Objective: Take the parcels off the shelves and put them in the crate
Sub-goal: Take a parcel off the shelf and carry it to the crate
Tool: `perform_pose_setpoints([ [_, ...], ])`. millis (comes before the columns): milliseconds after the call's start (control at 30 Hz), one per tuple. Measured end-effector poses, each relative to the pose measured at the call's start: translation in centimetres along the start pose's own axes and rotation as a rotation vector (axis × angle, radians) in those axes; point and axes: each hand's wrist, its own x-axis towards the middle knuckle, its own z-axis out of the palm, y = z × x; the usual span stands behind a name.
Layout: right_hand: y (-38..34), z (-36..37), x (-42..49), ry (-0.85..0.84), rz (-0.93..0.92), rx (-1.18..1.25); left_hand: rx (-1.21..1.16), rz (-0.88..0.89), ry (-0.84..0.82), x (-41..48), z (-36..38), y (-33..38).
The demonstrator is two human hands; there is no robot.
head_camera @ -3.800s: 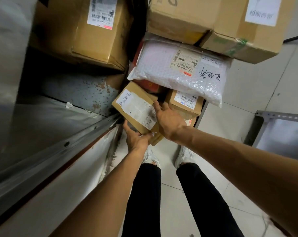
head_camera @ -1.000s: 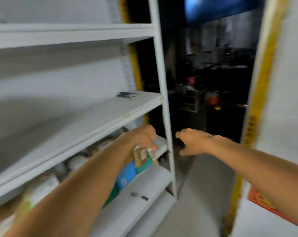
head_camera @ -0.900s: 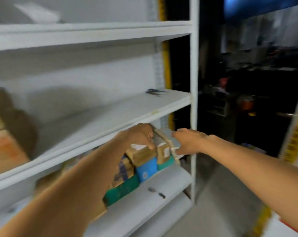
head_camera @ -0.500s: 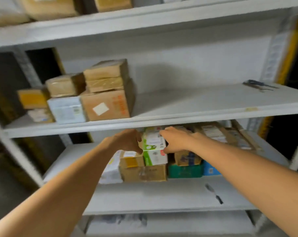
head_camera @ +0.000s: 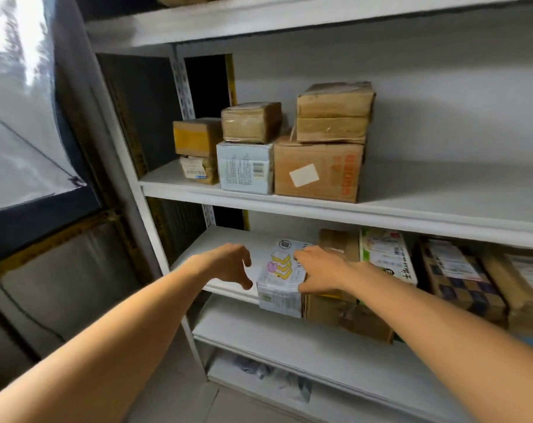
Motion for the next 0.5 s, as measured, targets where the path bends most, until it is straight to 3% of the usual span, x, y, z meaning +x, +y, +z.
perform_pose_setpoints([
  [300, 1.6, 2.9, 2.8, -0.093, 0.085, 0.045, 0.013, 0.089, -0.091, 7.4, 2.7, -0.4],
  [500, 2.6, 2.1, 5.9, -0.106, 0.023, -0.007, -0.029, 0.051, -0.056, 11.0, 1.9, -1.2],
])
